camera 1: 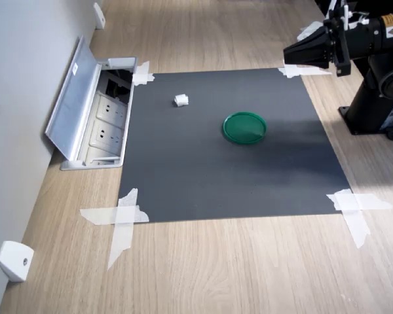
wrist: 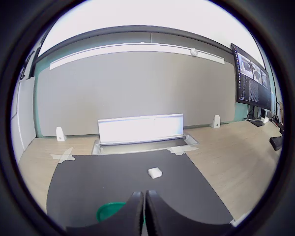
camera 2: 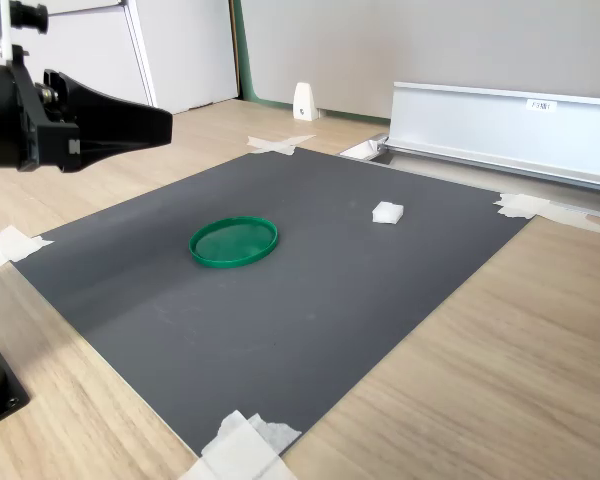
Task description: Grasp a white terminal and put it on the green lid.
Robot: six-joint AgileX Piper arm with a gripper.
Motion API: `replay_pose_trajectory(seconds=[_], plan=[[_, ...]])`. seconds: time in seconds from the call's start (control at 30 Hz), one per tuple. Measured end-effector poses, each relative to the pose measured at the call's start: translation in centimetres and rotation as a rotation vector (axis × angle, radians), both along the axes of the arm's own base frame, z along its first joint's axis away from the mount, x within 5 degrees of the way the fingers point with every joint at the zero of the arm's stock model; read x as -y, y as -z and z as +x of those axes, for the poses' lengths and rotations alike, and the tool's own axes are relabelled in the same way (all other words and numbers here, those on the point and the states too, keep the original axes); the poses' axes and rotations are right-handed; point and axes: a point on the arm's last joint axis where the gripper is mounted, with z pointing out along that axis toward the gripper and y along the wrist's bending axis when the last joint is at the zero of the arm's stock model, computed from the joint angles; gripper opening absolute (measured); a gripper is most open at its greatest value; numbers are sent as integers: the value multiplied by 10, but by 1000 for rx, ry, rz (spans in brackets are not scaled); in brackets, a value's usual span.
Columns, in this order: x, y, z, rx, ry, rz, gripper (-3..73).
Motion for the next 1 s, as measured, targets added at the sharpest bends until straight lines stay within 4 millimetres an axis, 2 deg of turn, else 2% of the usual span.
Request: replay_pose_trajectory(seconds=[0.3, 0.5, 0.73, 1.0], plan=[[3, -64, 21, -81, -12, -44, -9], [9, -85, 47, -360, -39, -93, -9], [14, -86, 75, -581, -65, -90, -9], [20, -61, 101, -803, -147, -177, -9]])
